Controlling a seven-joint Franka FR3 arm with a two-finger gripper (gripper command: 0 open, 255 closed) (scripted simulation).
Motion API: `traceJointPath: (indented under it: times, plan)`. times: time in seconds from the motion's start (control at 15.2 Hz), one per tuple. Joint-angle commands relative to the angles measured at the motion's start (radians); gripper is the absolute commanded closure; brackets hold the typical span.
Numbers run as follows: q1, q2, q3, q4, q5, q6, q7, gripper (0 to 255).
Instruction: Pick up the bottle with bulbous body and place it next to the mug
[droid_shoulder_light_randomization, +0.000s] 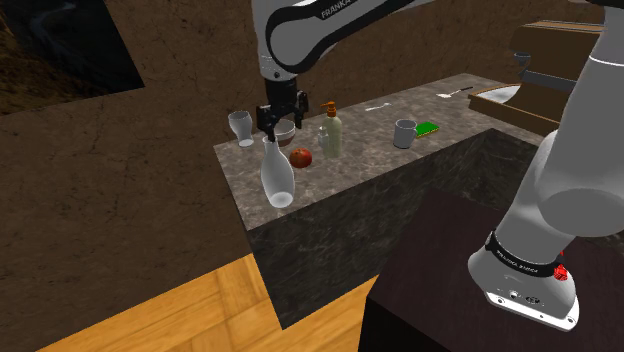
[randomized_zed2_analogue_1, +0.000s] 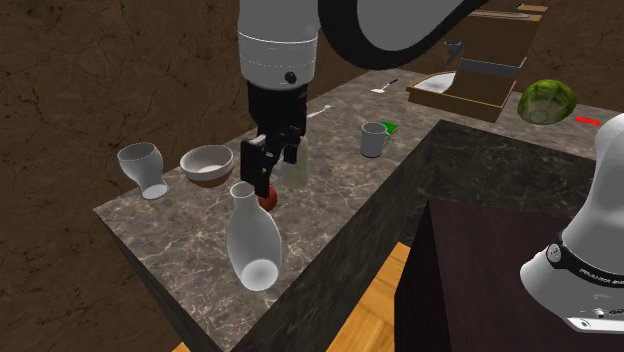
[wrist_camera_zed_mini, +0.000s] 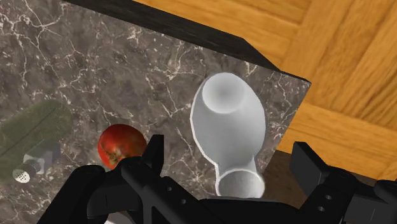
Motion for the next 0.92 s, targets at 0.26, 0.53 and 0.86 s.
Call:
traceJointPath:
  times: [0.26, 0.53, 0.86]
  plan:
    - [0.017, 0.147, 0.001, 0.110, -0.040, 0.043, 0.044, 0]
    - [0.017, 0.171, -0.002, 0.089, -0.047, 0.088, 0.048, 0]
    - [0.017, 0.182, -0.003, 0.082, -0.050, 0.106, 0.050, 0]
